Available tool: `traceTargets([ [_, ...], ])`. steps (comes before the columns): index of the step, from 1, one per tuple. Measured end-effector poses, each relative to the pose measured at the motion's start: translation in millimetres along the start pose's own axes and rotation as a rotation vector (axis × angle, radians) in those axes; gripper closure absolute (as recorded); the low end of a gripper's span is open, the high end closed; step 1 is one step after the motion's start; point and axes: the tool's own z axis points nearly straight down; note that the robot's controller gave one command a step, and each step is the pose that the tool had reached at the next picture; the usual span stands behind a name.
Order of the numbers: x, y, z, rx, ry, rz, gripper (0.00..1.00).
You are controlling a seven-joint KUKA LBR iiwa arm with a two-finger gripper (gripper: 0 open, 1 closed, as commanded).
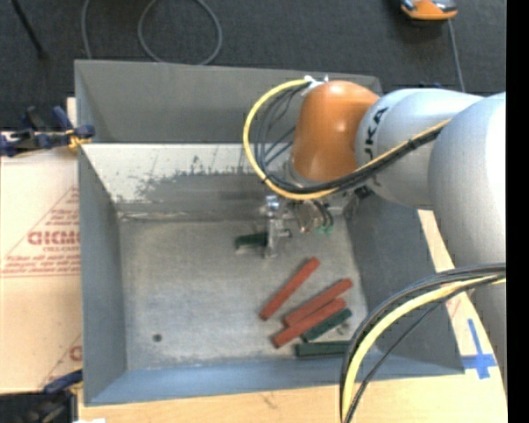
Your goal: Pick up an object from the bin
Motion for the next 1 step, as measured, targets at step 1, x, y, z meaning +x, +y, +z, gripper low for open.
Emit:
traceTargets([
  [1, 30.8, 3.8, -132.2, 0.003, -0.008, -0.119, 1.0],
])
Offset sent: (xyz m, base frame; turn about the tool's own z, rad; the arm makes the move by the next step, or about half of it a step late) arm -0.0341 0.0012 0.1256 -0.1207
